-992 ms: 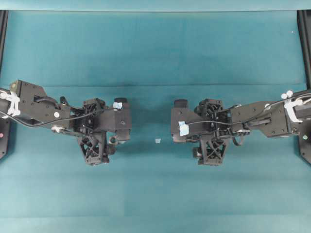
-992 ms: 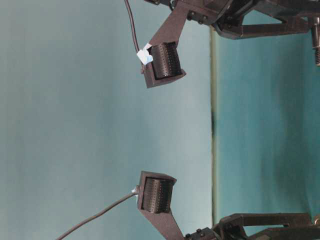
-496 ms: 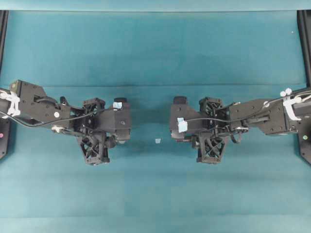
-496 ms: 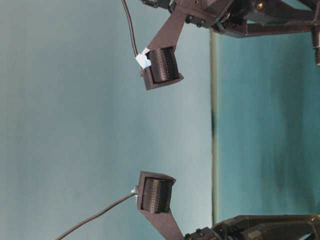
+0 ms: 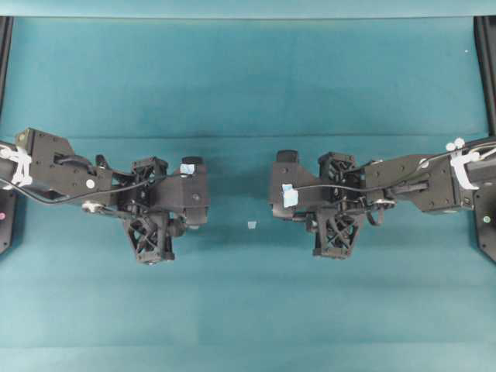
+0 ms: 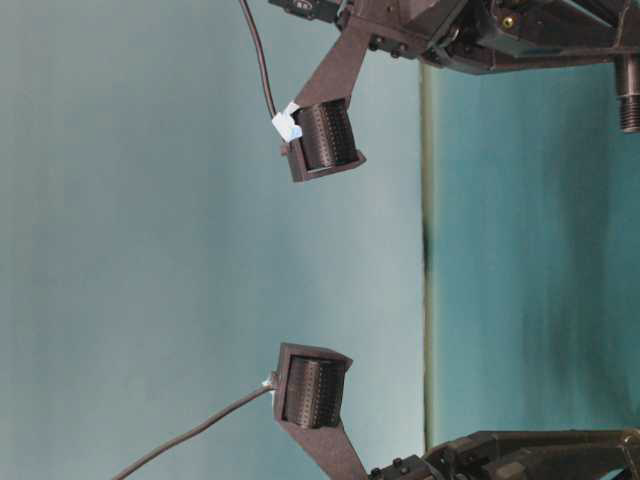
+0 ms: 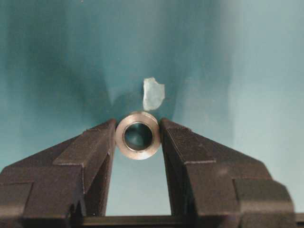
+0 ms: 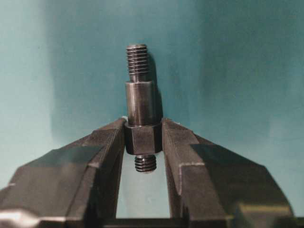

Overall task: Insert the washer onto the shaft with both hands.
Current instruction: 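Lift both objects and bring the washer toward the shaft's upper thread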

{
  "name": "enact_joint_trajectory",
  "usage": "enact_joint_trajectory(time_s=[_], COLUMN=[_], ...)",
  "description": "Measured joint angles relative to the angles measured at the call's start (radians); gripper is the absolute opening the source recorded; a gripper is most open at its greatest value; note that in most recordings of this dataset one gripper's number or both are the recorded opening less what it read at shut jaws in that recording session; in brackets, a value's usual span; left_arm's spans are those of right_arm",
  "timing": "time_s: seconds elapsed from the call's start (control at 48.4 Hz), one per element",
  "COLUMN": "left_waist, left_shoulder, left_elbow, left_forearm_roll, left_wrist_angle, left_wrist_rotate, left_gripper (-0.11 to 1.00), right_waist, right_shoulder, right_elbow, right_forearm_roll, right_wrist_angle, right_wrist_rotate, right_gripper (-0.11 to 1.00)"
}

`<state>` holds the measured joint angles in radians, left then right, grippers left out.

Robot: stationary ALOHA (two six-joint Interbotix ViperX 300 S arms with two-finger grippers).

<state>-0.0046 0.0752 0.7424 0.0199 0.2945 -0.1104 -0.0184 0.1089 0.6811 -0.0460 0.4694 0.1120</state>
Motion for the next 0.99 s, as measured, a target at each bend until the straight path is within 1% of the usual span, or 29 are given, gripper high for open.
enact_joint_trajectory(time_s=[0.372,0.6,0.744,0.848,0.992], left_waist=[-0.008,-0.008,-0.008,-0.009,-0.009], left_shoulder=[-0.028,-0.080,-0.107,-0.120,-0.133], left_elbow=[0.003,0.012,0.021,0.040,0.067], left_forearm_roll=[0.002,0.000,0.002,0.002,0.002], left_wrist_angle=[-0.026,-0.084,-0.160,-0.256,-0.396], left_wrist_rotate=[-0.002,-0.002,-0.003,-0.012,-0.021], left_gripper=[0.37,0.37,0.37,0.37,0.37], right_waist=[0.003,0.002,0.014,0.032,0.058], right_shoulder=[-0.012,-0.072,-0.115,-0.141,-0.175], right_elbow=[0.003,0.017,0.048,0.081,0.143], right_forearm_roll=[0.000,0.000,0.008,0.023,0.046], right_wrist_angle=[-0.003,-0.064,-0.118,-0.179,-0.302], right_wrist_rotate=[0.000,0.000,0.000,0.002,0.002], right_gripper=[0.01,0.01,0.01,0.01,0.01])
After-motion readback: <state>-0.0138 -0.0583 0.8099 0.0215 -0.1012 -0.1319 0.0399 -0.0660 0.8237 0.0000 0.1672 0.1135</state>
